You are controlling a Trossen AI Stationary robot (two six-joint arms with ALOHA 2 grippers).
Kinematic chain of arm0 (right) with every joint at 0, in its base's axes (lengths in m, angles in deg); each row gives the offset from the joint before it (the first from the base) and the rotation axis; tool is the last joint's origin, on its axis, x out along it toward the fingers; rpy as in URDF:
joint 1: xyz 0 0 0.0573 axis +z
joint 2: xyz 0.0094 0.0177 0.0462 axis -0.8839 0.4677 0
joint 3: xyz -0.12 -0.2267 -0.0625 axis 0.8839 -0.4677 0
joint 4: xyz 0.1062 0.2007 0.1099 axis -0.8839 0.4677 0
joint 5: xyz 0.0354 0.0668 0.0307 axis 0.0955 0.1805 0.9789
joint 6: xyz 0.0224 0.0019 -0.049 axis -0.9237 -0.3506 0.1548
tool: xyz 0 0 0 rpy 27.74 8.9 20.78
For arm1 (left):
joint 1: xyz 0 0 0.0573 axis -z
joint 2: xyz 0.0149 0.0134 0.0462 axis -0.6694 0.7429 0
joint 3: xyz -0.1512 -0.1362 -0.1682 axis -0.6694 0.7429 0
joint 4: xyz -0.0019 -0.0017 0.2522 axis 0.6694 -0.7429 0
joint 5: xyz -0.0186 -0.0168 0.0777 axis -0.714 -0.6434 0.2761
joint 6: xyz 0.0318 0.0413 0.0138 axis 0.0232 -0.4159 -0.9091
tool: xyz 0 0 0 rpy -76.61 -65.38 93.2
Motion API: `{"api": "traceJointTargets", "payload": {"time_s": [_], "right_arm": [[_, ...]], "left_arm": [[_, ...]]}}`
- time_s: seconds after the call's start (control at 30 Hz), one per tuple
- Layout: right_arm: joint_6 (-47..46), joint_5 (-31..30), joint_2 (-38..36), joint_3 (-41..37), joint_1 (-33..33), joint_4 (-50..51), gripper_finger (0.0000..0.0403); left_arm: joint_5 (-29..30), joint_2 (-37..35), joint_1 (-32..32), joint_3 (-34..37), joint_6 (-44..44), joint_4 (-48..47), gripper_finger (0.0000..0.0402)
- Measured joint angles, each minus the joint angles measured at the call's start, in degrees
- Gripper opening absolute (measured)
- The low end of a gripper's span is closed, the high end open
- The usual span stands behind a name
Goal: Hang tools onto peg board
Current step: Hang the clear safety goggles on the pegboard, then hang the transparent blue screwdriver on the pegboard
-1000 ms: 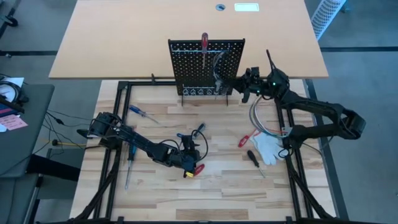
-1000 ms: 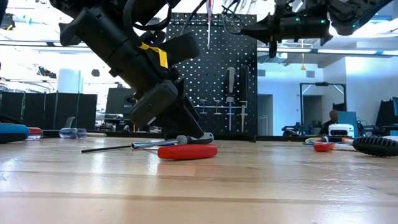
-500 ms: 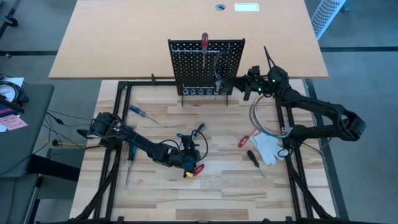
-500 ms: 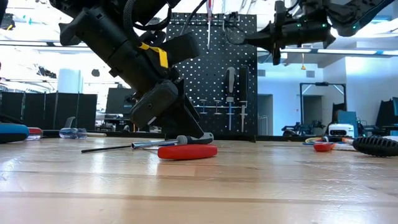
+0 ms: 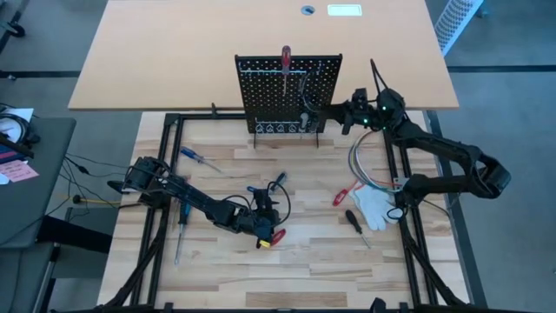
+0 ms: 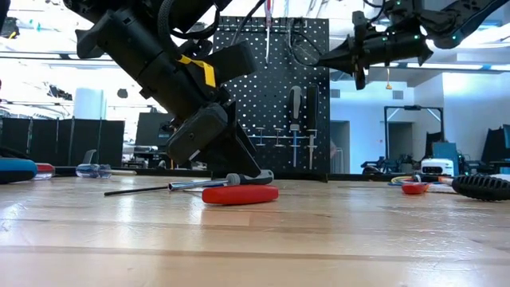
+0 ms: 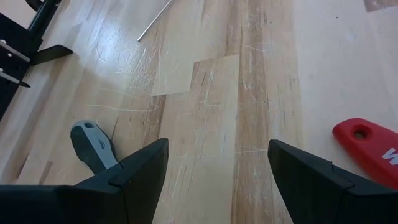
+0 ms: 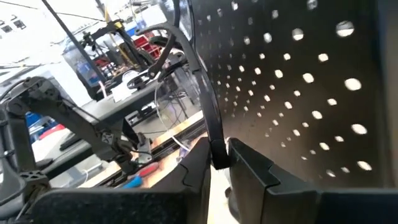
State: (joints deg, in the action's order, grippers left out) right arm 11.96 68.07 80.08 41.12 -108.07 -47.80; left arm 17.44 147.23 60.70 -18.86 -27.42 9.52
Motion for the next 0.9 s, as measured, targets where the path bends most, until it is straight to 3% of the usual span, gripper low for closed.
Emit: {"api": "traceJointTargets", "payload": {"time_s": [0.13,0.37,0.57,0.73,0.9], "right_arm": [[-0.09,1.43,-0.04,0.00,-0.63,0.97,0.0100],[5.73,5.25,-0.63,0.00,-3.07,8.83,0.0206],[13.63,3.47,-7.12,0.00,-3.14,22.31,0.0233],[20.15,-7.72,-15.59,0.00,4.11,37.58,0.0223],[20.80,-23.27,-20.05,-0.02,20.95,49.44,0.0211]], "left_arm": [[0.00,0.00,0.00,0.00,0.00,-0.02,0.0271],[-0.02,0.00,0.00,0.00,0.26,-0.35,0.0271],[-0.02,0.00,0.00,0.00,0.70,-0.79,0.0271],[-0.02,0.00,0.00,0.00,0.83,-0.90,0.0271],[-0.02,0.00,0.00,0.00,0.87,-0.85,0.0271]]}}
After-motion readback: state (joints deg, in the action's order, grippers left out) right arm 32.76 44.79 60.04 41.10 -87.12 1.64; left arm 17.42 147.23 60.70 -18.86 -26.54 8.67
